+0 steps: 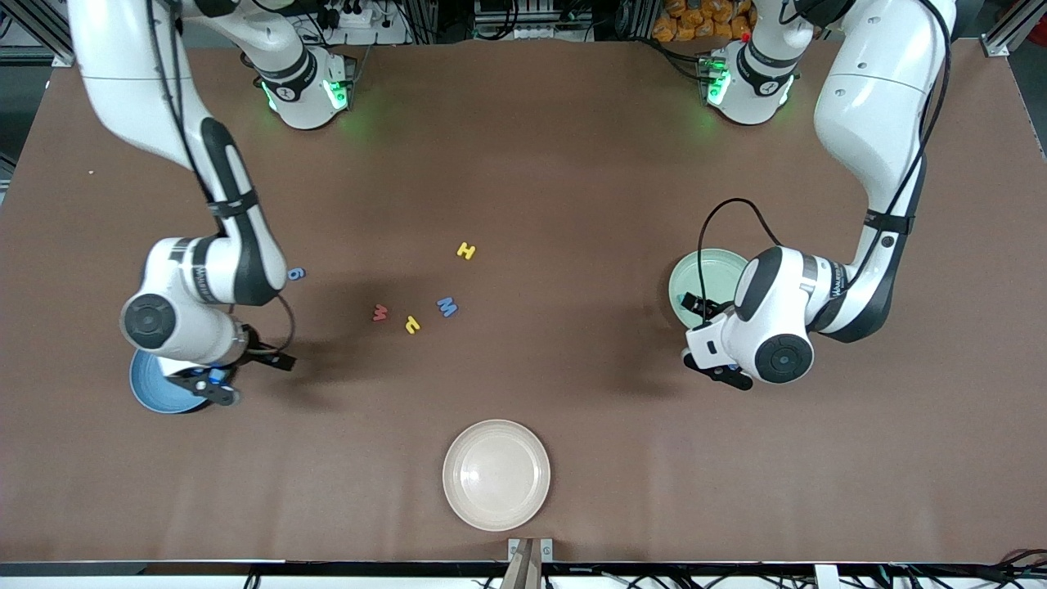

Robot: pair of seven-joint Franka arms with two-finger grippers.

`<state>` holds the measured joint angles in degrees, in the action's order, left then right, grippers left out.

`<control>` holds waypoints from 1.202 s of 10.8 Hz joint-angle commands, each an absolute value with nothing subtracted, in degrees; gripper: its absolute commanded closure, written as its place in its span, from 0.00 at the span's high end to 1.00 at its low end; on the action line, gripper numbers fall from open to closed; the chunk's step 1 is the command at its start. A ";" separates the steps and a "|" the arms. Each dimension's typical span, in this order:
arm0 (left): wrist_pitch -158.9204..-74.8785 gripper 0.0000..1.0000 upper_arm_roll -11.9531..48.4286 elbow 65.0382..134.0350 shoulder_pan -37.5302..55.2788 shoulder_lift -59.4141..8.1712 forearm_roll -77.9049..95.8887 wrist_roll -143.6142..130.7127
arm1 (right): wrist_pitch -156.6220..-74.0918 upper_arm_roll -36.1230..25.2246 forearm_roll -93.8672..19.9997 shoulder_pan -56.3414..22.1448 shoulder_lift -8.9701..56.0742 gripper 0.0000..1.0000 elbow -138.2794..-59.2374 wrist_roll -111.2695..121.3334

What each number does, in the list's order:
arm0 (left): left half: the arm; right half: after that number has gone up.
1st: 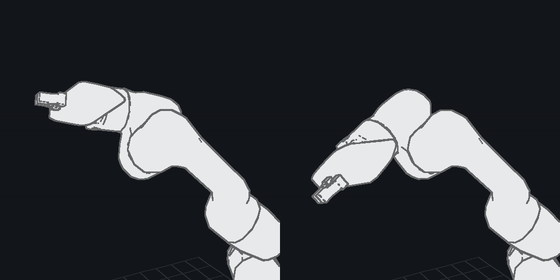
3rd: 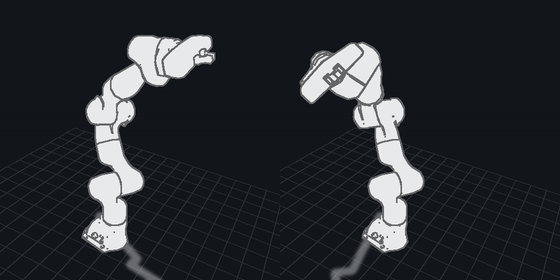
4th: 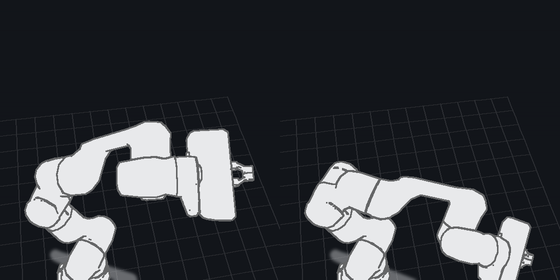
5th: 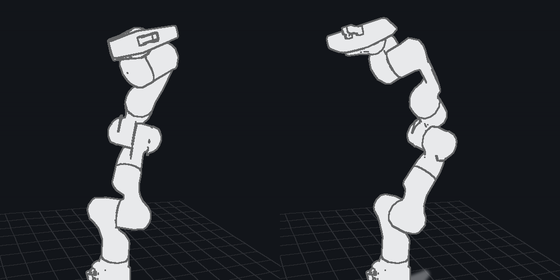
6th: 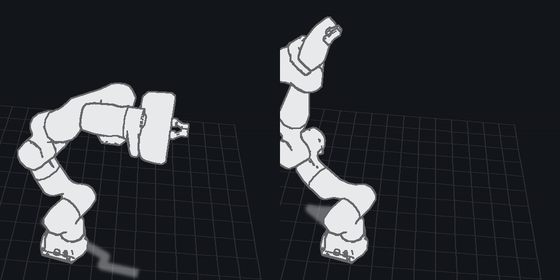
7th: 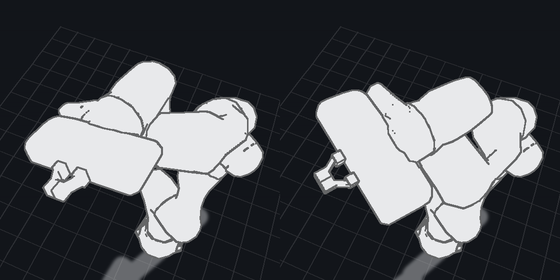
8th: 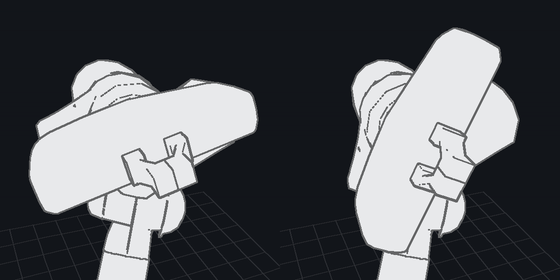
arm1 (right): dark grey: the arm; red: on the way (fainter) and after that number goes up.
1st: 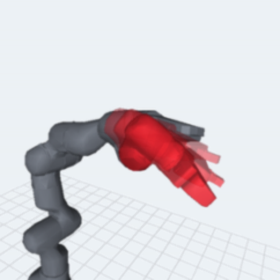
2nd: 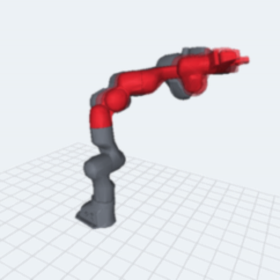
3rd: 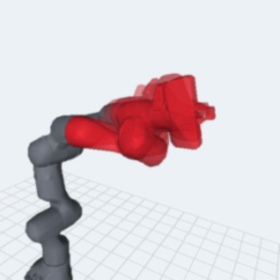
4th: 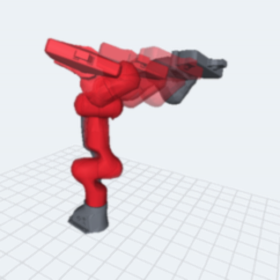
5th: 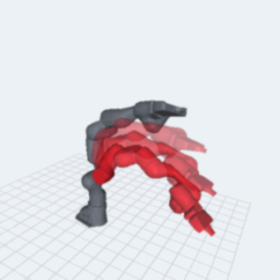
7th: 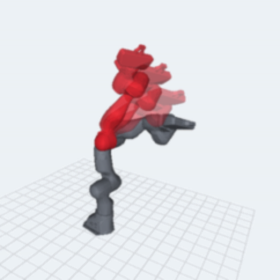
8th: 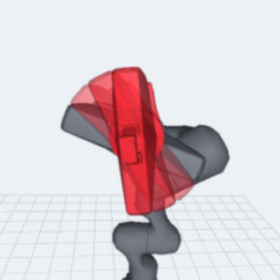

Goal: Sort upper and lower case letters into plates
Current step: 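Release the E on the blue plate while the left gripper releases the R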

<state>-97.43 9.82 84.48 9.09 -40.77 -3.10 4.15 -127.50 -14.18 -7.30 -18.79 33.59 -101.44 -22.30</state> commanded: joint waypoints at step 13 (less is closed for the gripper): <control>-94.83 1.00 9.76 85.78 9.05 -37.71 -2.20 -4.22 | -149.32 -12.04 -15.73 -34.10 27.15 1.00 -123.31 -17.75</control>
